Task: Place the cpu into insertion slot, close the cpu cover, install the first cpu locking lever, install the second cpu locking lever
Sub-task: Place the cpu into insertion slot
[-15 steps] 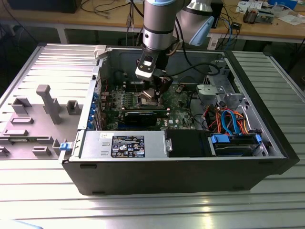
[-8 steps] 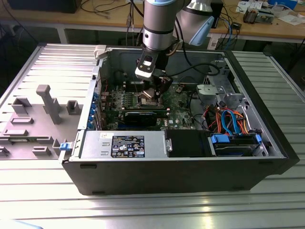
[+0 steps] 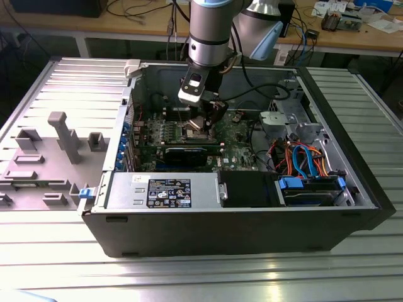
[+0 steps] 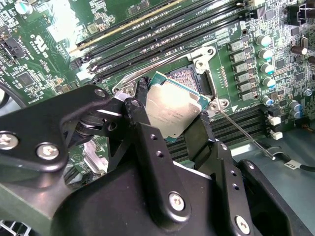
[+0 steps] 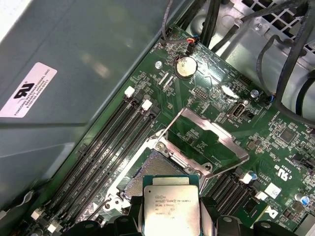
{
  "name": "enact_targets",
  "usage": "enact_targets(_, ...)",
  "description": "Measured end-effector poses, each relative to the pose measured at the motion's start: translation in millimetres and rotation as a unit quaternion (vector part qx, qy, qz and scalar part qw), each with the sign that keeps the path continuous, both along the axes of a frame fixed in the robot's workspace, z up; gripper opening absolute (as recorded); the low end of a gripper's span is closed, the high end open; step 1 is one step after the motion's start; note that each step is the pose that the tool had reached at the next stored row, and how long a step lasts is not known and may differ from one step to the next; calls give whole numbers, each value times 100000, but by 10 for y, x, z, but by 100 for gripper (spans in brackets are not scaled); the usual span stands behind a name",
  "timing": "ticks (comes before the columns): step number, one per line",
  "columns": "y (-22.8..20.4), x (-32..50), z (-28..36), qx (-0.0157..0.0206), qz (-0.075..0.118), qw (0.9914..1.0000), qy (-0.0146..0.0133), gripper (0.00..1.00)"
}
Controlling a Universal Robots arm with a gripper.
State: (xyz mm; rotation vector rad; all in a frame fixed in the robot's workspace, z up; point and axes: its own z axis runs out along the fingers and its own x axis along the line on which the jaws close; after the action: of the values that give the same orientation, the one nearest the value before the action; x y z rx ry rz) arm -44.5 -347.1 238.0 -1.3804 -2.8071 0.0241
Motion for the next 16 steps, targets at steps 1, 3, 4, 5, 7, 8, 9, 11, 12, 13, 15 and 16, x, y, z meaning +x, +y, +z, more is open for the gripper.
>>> enact_targets(1, 0, 0, 0, -3, -49, 100000, -1, 55)
enact_targets(3, 0, 0, 0, -2, -139, 100000, 2, 55)
enact_targets(4, 0, 0, 0, -2, -184, 100000, 0, 55)
enact_targets(5, 0, 0, 0, 0, -213, 100000, -1, 55)
enact_targets(7, 0, 0, 0, -1, -318, 99999, 0, 55)
enact_targets(8, 0, 0, 0, -3, -344, 99999, 3, 55)
enact_targets(9, 0, 0, 0, -2, -375, 99999, 1, 55)
enact_targets(11, 0, 0, 0, 1, -490, 99999, -1, 55)
enact_targets(12, 0, 0, 0, -1, -549, 99998, 2, 55)
enact_targets(13, 0, 0, 0, -1, -584, 99998, 3, 55)
enact_targets(15, 0, 0, 0, -1, -674, 99998, 0, 55)
enact_targets(16, 0, 0, 0, -2, -707, 99997, 1, 55)
